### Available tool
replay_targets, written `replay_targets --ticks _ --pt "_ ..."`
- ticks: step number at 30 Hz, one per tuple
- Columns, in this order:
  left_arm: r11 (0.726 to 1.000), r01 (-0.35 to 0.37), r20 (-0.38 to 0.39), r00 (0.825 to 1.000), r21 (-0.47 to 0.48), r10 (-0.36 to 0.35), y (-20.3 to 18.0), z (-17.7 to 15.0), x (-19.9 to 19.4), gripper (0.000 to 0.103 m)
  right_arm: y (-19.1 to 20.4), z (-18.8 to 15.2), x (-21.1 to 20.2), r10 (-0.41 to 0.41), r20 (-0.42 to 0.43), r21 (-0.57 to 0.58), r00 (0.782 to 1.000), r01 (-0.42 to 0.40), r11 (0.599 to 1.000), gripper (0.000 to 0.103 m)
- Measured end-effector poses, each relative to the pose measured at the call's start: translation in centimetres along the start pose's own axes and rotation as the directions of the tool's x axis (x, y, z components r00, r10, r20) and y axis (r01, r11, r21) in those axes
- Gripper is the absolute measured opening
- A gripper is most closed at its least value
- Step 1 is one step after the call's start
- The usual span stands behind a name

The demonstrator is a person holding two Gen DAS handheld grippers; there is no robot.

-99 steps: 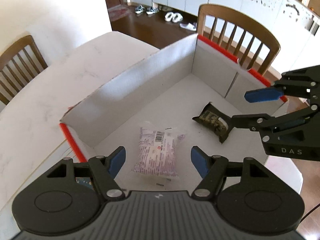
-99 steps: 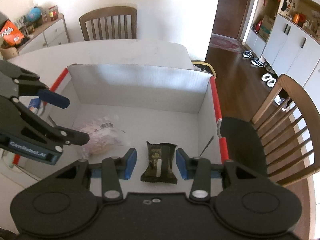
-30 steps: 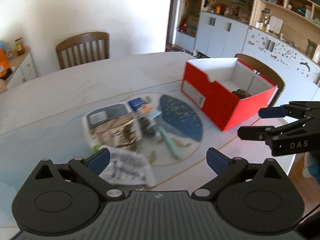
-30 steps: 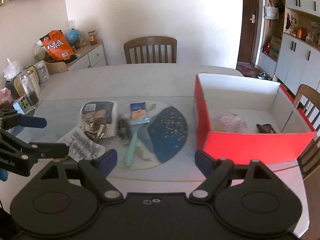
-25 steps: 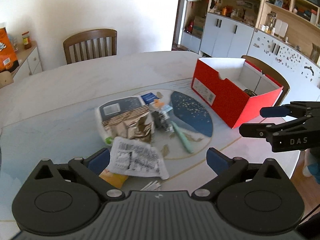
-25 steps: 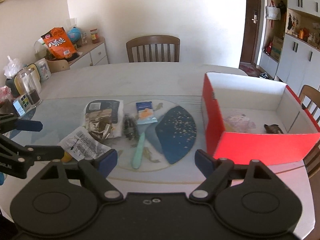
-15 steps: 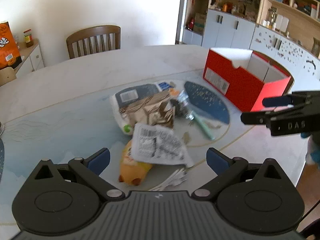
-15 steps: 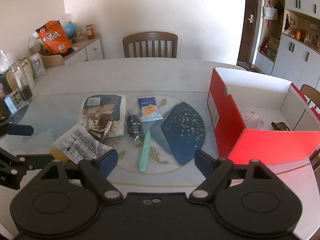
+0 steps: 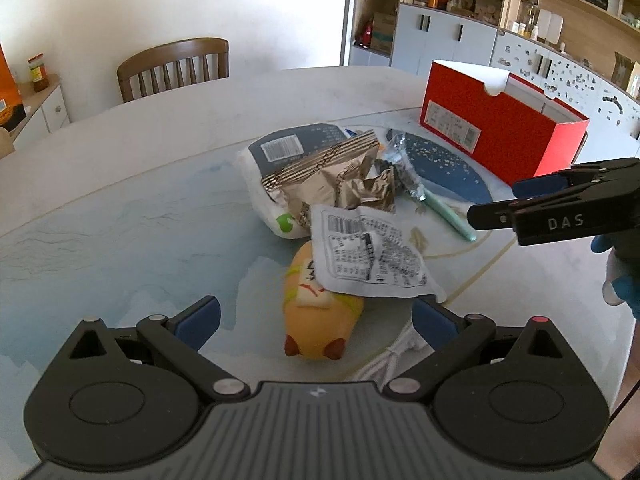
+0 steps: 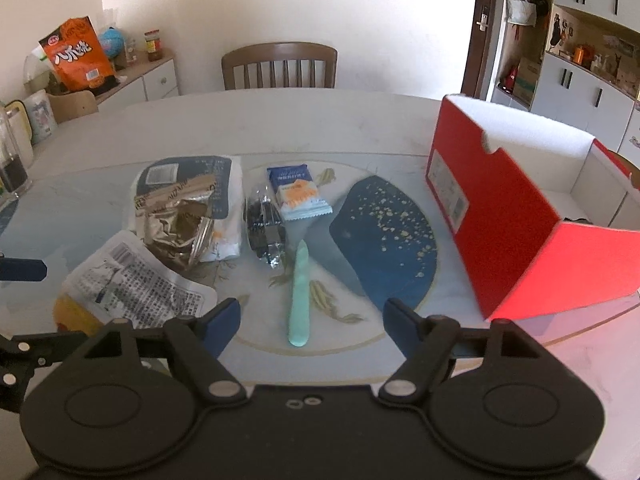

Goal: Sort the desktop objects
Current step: 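Grasp the yellow squishy toy with left tool while right tool grasps mint-green stick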

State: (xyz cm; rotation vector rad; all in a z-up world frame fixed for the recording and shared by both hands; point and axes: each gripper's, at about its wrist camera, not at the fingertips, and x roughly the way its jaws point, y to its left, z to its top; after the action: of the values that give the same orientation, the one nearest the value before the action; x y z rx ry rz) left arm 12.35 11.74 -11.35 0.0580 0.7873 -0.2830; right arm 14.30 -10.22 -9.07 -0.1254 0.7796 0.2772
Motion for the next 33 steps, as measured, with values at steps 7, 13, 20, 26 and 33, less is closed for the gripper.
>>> replay_targets --ticks 7,13,20,26,33 --pt "1.0 0.018 0.008 1.0 0.005 -0.019 0.8 -0.4 1.6 0.102 0.4 0.1 2.6 -0.036 -0.005 -0.009 0.999 0.036 0.999 0.073" --pt "1.0 0.028 0.009 1.0 0.005 -0.028 1.4 -0.7 2.8 0.098 0.6 0.1 4.5 -0.067 -0.022 -0.003 0.998 0.067 0.998 0.062" --pt "0.999 0.045 0.032 0.998 0.007 -0.045 1.8 -0.5 3.0 0.082 0.9 0.1 4.7 -0.074 -0.005 -0.01 0.997 0.074 0.997 0.056" --pt "0.998 0.047 0.052 0.997 0.051 -0.049 1.0 -0.6 2.8 0.058 1.2 0.1 4.8 -0.07 0.007 -0.005 0.998 0.07 0.998 0.046" --pt "0.998 0.034 0.06 0.998 0.059 -0.037 1.0 -0.5 2.7 0.046 1.6 0.3 4.8 -0.064 0.008 -0.007 0.998 0.064 0.998 0.025"
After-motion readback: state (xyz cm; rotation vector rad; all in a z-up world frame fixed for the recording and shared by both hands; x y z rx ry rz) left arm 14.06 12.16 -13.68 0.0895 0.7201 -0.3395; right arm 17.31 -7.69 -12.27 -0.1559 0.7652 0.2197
